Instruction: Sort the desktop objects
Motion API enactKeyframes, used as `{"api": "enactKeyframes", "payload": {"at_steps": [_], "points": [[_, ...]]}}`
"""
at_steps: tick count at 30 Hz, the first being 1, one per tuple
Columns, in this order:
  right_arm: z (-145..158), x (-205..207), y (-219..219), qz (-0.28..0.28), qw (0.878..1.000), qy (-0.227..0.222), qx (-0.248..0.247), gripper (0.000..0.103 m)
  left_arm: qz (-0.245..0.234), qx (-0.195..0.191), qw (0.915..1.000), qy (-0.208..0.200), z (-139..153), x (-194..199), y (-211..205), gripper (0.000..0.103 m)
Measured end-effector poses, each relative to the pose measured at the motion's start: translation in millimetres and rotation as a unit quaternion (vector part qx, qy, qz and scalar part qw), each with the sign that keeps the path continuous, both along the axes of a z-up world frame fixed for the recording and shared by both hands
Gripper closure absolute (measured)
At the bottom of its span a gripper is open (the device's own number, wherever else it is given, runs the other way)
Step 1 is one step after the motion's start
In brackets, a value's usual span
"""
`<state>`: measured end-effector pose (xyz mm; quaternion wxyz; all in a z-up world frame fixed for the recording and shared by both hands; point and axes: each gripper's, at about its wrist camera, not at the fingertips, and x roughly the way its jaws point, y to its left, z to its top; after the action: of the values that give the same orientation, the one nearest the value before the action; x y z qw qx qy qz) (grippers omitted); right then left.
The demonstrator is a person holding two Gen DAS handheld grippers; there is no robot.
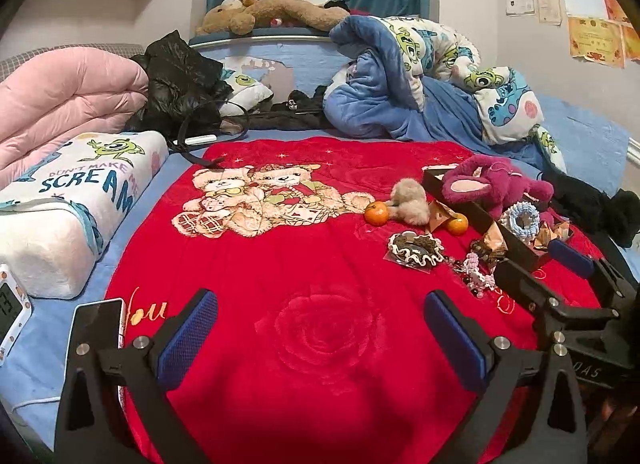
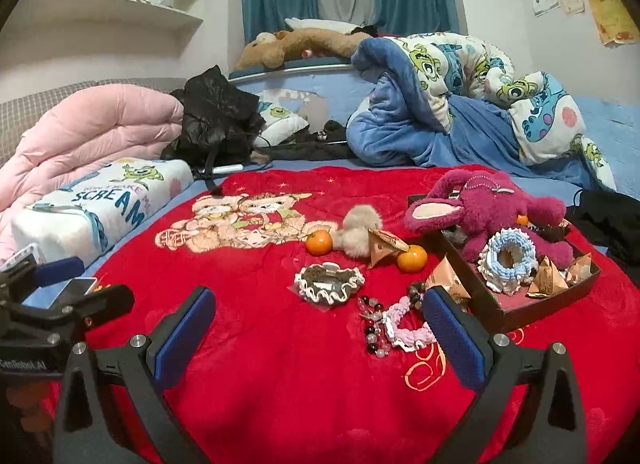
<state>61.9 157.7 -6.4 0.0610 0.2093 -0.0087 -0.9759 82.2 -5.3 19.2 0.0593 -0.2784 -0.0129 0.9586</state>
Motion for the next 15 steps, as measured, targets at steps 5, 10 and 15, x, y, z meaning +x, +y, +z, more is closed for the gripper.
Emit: {"api": "enactKeyframes", "payload": {"at_steps": [5, 10, 15], "points": [[-3.4, -0.8, 6.4, 0.003, 1.000, -0.014, -0.009, 0.000, 0.004, -0.001, 1.0000, -0.002, -0.5, -2.4, 2.1, 0.000], [-3.3, 0.8, 10.0, 0.009, 1.000, -0.018, -0.017, 0.000, 0.001, -0.002, 1.0000, -0.003, -0.6, -3.3, 3.8, 0.000], [-3.6, 3.2, 10.0, 0.013, 1.000, -0.016, -0.011, 0.000, -0.002, -0.007, 1.0000, -0.002, -1.5, -2.0, 9.6, 0.000]]}}
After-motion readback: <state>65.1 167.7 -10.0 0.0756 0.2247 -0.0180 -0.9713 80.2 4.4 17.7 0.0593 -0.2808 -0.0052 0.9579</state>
